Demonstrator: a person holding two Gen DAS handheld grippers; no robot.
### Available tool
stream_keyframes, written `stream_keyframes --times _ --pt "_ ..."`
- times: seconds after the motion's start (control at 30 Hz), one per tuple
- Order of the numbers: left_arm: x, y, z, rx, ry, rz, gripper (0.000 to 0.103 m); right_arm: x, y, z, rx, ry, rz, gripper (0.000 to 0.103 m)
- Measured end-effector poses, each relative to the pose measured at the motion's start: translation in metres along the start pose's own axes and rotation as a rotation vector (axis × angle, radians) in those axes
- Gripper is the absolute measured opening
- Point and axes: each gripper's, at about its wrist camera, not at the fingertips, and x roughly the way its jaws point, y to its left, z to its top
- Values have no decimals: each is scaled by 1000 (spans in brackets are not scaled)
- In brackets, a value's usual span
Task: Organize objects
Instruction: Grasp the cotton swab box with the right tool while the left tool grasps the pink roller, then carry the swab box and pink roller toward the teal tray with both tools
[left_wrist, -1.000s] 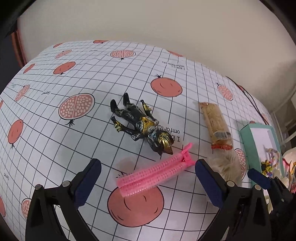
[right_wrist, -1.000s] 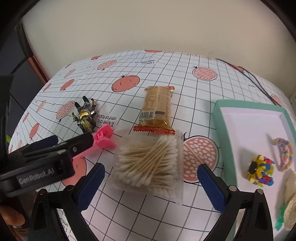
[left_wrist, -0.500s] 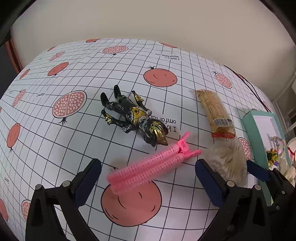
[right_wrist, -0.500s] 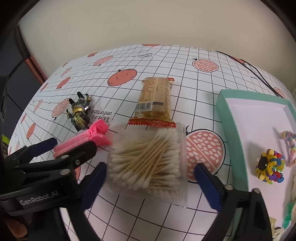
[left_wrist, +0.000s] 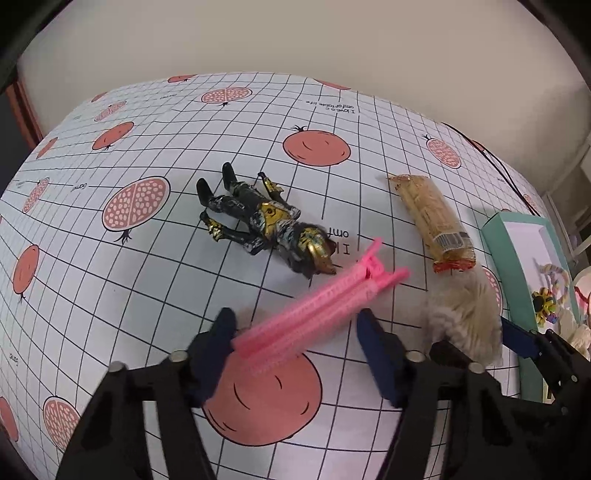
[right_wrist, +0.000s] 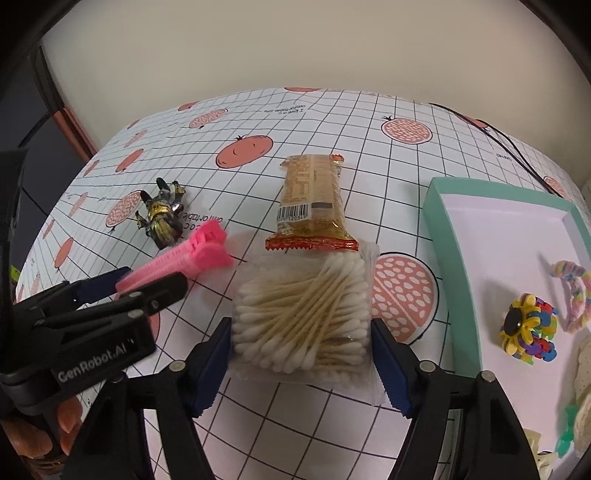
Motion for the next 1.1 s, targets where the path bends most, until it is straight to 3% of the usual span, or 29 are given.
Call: stream_keyframes --times 0.17,0.37,0.73,1.1 --pt "0 -4 -2 40 -6 22 44 -2 -4 -2 16 4 3 75" --pt "-1 -9 -4 79 -13 37 35 -2 -7 -2 22 9 3 75" --pt "-9 -27 -5 144 -21 5 32 -6 -11 -6 28 32 27 74" --pt "-21 -33 -9 100 -22 -3 32 -21 -20 -12 80 44 96 74"
